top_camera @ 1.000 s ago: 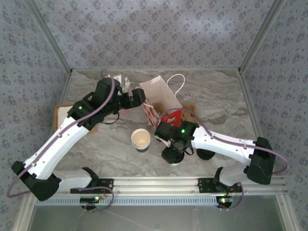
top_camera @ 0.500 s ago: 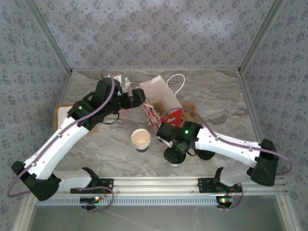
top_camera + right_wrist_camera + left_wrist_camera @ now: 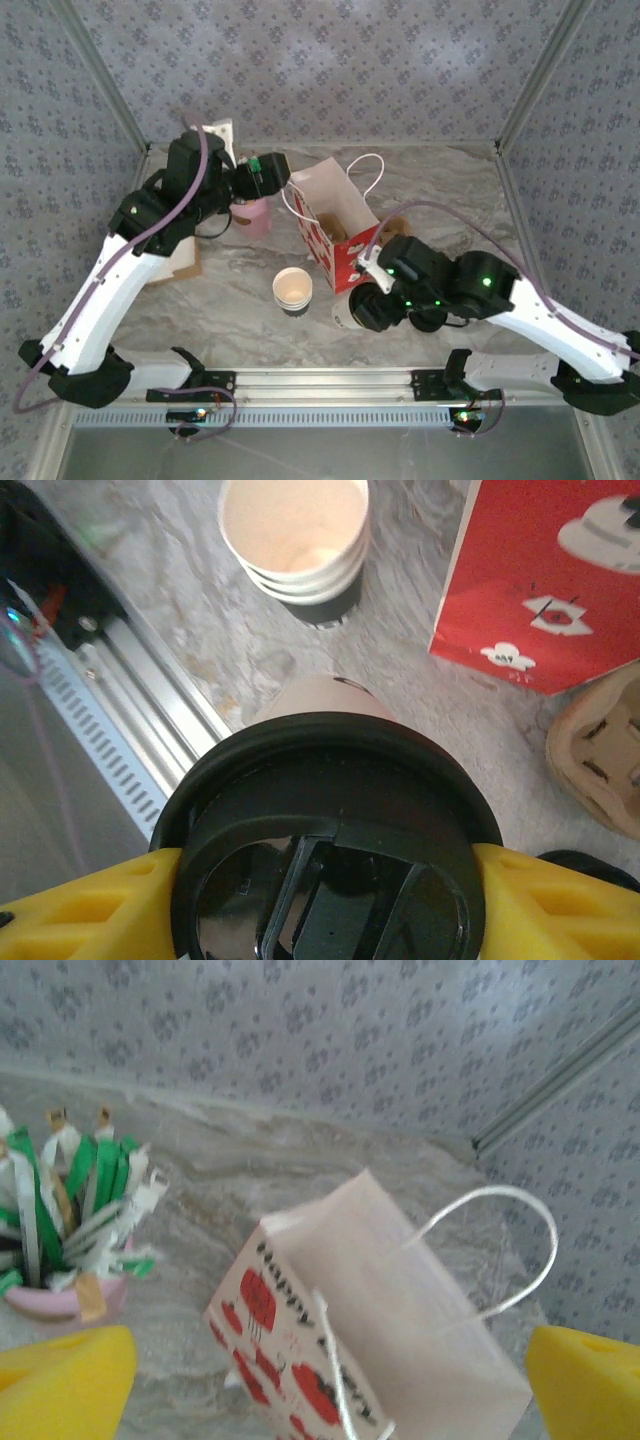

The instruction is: Pack the takeout coffee

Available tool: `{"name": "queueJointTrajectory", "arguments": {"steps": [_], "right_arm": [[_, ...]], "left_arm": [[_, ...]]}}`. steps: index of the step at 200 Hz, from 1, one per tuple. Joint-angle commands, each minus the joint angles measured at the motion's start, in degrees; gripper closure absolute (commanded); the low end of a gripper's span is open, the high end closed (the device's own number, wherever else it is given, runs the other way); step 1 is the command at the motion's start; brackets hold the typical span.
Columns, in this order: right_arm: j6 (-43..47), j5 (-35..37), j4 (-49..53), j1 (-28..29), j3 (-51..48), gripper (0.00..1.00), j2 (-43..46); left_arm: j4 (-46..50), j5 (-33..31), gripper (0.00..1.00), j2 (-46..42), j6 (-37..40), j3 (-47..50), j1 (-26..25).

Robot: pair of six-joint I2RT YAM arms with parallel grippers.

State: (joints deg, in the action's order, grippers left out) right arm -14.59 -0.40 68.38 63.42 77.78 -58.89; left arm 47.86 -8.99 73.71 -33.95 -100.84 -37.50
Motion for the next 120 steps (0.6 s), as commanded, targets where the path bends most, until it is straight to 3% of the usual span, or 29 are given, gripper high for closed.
{"name": "queueJointTrajectory", "arguments": {"steps": [1,86,120], "right_arm": [[-0.7,-1.1,2.2,-0.3,3.8,0.37,2.0],[0.0,3.6,0.6,-4.4,17.2,0.35,1.1],[-0.1,8.2,1.4,-6.8,22.3,0.34,-0.9]], "left_arm": [[3.4,2.5,0.01,5.7,4.9,-6.9,2.4],[14.9,20.3,0.0,38.1,9.5,-44.8,8.4],[14.9,28.5,0.01,45.9,7.9,-50.3,10.5]]}}
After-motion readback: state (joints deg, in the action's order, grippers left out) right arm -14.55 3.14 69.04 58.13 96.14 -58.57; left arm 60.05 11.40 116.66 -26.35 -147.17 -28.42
